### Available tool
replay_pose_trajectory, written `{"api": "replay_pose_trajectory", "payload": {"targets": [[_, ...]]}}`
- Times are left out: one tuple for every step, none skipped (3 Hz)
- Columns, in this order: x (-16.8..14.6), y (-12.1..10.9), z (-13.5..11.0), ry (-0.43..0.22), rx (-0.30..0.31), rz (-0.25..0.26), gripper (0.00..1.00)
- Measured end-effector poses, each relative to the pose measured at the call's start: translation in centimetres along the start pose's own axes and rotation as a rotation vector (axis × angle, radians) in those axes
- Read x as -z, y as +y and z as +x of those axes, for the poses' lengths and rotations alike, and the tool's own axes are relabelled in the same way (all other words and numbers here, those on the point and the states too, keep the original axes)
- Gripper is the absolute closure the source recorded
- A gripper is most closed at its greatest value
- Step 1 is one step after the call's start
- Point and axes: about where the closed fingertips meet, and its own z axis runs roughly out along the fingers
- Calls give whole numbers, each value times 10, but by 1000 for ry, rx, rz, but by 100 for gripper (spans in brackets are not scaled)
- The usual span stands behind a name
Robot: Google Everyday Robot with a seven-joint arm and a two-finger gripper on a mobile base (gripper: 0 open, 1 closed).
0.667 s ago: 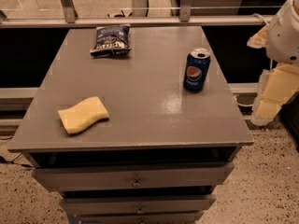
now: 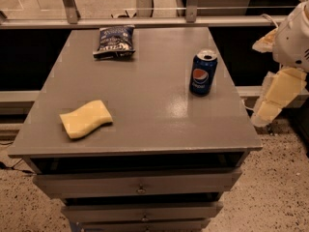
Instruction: Move pepsi can near blue chip bag
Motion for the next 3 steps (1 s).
{"api": "replay_pose_trajectory", "payload": {"targets": [[-37,-26,-14,-186,-64,-26,0],[-71,-51,-36,-366,-112,-53,0],[-101,-72,-62,-522,-135,-64,0]]}}
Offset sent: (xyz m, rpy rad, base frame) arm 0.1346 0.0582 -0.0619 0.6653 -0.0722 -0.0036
